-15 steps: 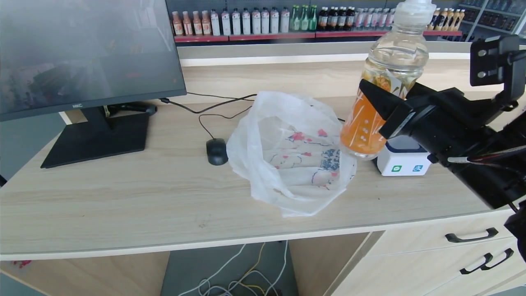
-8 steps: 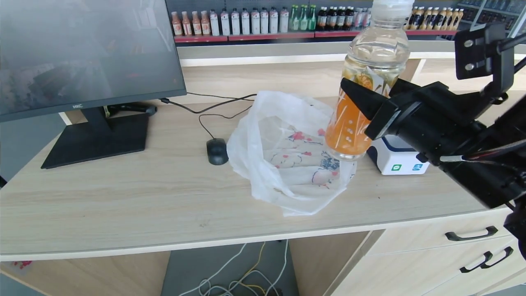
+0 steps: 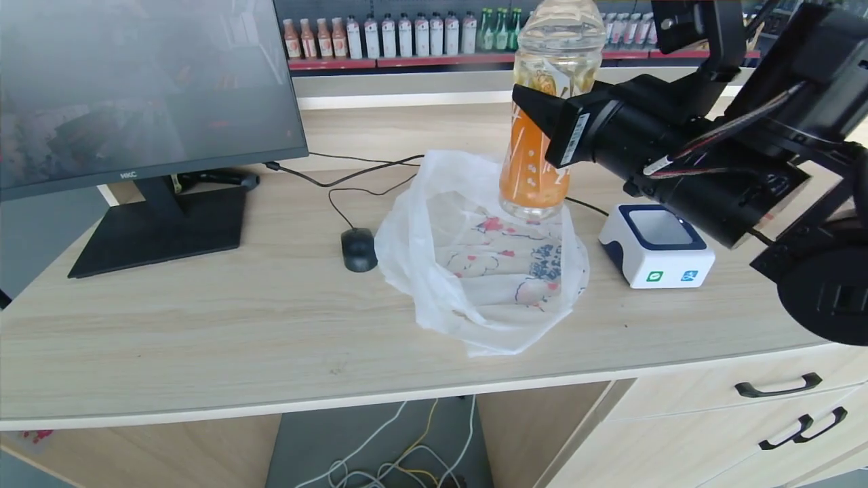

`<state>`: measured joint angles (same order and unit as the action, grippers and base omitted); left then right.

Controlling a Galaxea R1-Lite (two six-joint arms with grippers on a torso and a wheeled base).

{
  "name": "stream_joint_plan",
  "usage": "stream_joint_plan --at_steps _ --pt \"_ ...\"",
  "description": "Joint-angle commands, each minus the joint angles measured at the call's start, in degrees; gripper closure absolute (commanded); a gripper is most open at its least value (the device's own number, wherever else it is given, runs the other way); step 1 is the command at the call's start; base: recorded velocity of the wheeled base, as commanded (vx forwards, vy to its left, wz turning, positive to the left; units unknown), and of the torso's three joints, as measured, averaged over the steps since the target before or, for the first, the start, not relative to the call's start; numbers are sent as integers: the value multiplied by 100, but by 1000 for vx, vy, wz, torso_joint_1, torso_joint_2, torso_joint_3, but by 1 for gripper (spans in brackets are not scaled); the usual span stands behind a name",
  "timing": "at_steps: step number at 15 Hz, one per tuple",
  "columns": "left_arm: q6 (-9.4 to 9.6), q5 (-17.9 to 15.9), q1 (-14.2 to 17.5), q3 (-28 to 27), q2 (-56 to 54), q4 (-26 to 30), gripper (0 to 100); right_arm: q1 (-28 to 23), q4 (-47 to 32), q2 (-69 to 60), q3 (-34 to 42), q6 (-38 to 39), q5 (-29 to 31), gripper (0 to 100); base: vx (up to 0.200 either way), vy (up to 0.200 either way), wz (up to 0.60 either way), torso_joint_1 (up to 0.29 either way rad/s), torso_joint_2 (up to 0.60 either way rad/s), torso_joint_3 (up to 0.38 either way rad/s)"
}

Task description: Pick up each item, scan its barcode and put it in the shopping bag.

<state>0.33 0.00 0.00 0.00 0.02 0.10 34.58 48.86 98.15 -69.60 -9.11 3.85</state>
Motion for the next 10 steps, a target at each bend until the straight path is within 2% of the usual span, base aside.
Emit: stream_joint_plan --at_steps 1,10 --pt "2 0 0 0 -2 -1 0 4 -52 548 -476 -21 10 100 0 0 0 0 0 0" --pt "-7 0 0 0 -2 -1 0 4 -26 1304 -889 -47 -7 100 0 0 0 0 0 0"
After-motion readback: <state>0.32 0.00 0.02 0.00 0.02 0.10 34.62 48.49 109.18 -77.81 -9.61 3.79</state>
